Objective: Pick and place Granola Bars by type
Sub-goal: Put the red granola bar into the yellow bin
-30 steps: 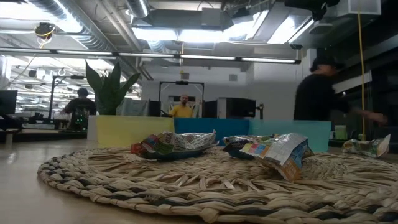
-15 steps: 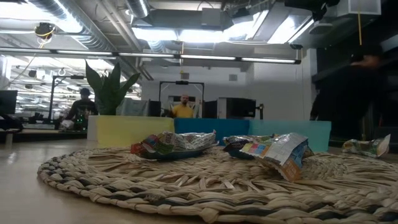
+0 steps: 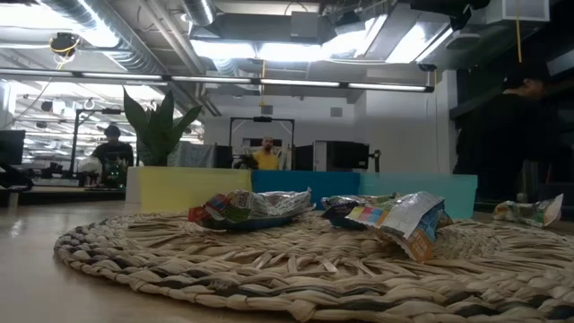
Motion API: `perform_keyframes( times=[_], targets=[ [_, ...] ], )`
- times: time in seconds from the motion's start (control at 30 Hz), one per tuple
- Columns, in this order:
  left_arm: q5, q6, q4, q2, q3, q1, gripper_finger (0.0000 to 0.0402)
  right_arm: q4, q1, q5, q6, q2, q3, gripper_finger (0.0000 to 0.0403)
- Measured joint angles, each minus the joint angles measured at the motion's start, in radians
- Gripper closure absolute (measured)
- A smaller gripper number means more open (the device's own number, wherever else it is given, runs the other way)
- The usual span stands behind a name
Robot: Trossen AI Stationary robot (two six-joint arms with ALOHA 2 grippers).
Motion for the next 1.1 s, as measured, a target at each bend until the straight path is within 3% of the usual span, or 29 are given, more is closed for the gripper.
perform_keyframes(
  times=[0.13, 0.3, 0.87, 1.1],
  targets=[
    [0.063, 0.003, 0.001, 0.047, 0.0, 0.017, 0.0121, 0.0, 0.0, 0.0, 0.0, 0.0, 0.0, 0.0377],
    [0.065, 0.003, 0.008, 0.058, 0.0, 0.023, 0.0143, 0.0, 0.0, 0.0, 0.0, 0.0, 0.0, 0.0377],
    [0.091, 0.003, 0.007, 0.057, 0.0, 0.024, 0.0338, 0.0, 0.0, 0.0, 0.0, 0.0, 0.0, 0.0377],
    [0.082, 0.003, -0.003, 0.024, 0.0, 0.024, 0.037, 0.0, 0.0, 0.0, 0.002, 0.0, 0.0, 0.0377]
  ],
)
